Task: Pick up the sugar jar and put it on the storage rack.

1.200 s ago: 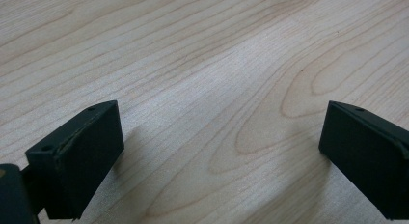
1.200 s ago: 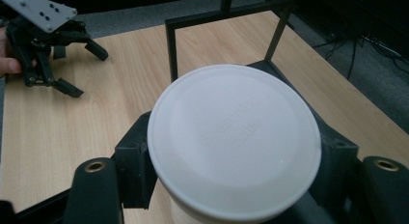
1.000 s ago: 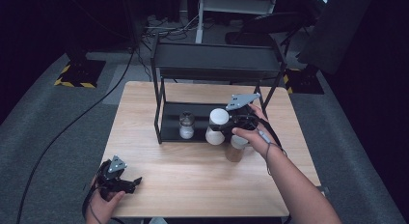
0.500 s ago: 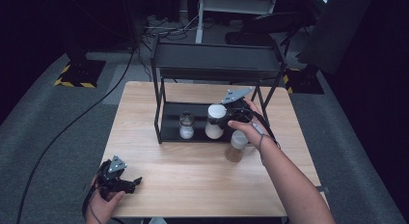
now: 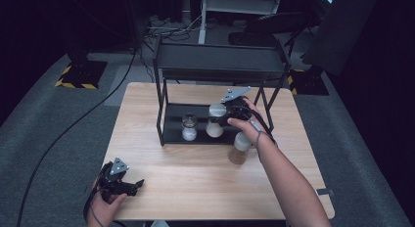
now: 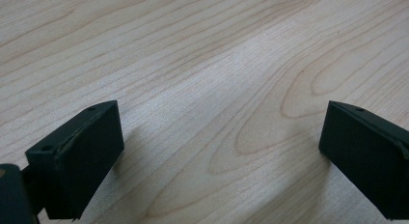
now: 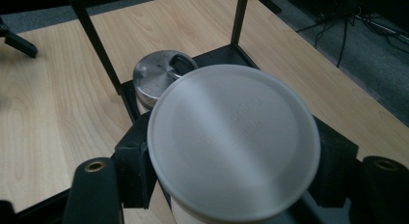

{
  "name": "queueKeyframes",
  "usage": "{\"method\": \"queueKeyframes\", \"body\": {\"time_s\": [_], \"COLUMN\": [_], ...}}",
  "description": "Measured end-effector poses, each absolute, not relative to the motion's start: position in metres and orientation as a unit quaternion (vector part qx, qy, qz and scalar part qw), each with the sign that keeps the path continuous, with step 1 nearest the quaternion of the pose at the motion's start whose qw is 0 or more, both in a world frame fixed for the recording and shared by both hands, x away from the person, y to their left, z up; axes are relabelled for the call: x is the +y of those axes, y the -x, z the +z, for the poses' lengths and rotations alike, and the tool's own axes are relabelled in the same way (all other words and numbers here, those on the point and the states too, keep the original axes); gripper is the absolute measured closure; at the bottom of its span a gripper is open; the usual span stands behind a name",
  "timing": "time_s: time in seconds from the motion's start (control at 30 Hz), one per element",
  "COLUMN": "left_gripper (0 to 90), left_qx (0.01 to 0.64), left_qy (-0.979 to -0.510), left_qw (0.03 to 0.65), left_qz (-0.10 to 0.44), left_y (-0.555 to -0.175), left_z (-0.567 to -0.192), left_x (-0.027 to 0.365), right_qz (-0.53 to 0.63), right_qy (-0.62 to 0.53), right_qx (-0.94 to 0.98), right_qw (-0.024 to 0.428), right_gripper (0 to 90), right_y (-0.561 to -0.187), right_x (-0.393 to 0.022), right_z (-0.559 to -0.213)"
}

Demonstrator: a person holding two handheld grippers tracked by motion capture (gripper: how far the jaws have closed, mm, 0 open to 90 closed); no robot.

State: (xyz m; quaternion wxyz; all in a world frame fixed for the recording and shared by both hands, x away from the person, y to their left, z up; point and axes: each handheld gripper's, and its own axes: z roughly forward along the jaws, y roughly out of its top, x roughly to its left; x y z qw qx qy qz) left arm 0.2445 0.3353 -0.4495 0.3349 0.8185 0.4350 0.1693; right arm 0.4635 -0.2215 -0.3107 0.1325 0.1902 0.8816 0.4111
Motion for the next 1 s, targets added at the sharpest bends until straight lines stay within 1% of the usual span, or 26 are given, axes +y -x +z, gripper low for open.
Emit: {"method": "queueKeyframes", "body": {"time_s": [0.33,0.43,1.0], "left_gripper": [1.3,1.3,1.3], "left_qx": [0.435,0.435,0.435], "left_qy": [-0.819,-0.819,-0.818], "left_qw": [0.335,0.335,0.335], "left_qz": [0.169,0.169,0.169], "left_y": [-0.245,-0.245,-0.245], "left_z": [-0.449,-0.45,-0.45], "left_x": [0.335,0.335,0.335], "right_qz": [0.402,0.402,0.394], "right_qy": [-0.201,-0.207,-0.21], "right_qx": [0.884,0.884,0.889], "right_qw": [0.126,0.117,0.104], "right_gripper": [33.7,33.7,33.6], "right_y": [-0.478,-0.483,-0.493], "right_x": [-0.22,-0.221,-0.215], "right_z": [-0.32,-0.323,-0.334]}}
